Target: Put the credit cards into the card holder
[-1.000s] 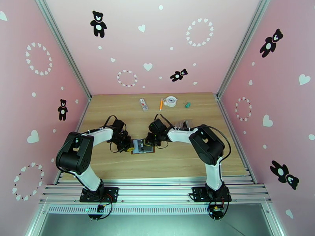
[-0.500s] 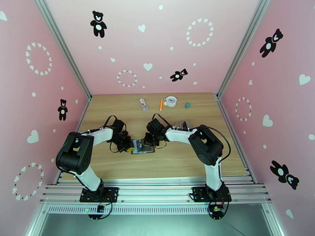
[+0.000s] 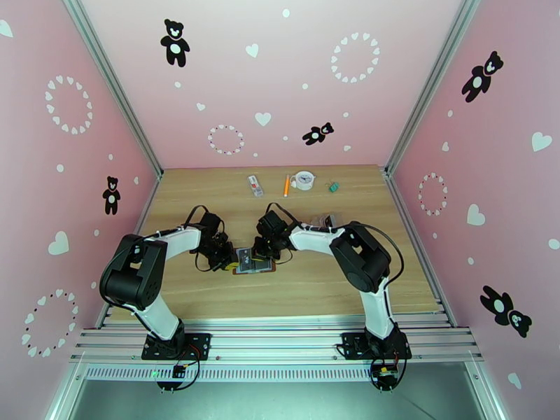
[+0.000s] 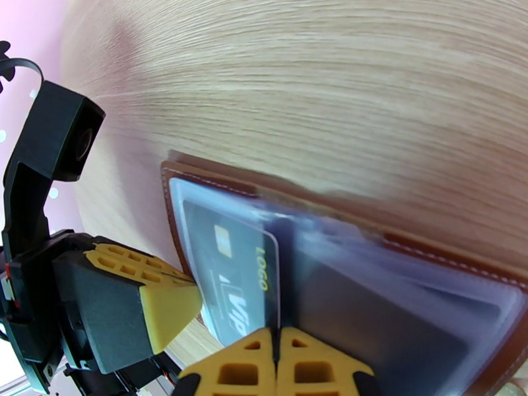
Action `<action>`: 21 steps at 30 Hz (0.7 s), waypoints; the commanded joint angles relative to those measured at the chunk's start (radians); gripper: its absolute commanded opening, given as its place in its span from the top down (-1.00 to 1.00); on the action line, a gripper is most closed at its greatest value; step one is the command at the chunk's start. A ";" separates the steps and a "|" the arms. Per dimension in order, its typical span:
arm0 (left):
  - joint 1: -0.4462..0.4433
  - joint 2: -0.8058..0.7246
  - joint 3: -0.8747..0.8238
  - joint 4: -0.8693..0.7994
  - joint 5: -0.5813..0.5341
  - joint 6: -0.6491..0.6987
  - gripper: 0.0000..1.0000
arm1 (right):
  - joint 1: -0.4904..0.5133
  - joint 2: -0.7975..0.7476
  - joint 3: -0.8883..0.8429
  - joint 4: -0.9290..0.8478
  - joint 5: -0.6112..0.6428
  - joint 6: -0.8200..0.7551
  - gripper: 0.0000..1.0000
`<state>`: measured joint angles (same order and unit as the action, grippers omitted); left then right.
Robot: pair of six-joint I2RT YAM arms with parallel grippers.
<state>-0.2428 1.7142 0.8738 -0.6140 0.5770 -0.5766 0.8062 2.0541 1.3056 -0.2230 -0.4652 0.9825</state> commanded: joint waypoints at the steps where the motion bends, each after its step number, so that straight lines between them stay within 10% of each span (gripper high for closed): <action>1: -0.006 0.054 -0.019 0.015 -0.035 0.003 0.80 | 0.024 0.045 0.028 -0.065 -0.033 -0.026 1.00; 21: -0.006 0.024 -0.018 0.024 -0.020 -0.037 0.74 | 0.025 0.041 0.113 -0.202 -0.070 -0.049 0.89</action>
<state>-0.2424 1.7149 0.8745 -0.6121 0.5873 -0.5991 0.8062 2.0785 1.3853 -0.3511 -0.4942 0.9489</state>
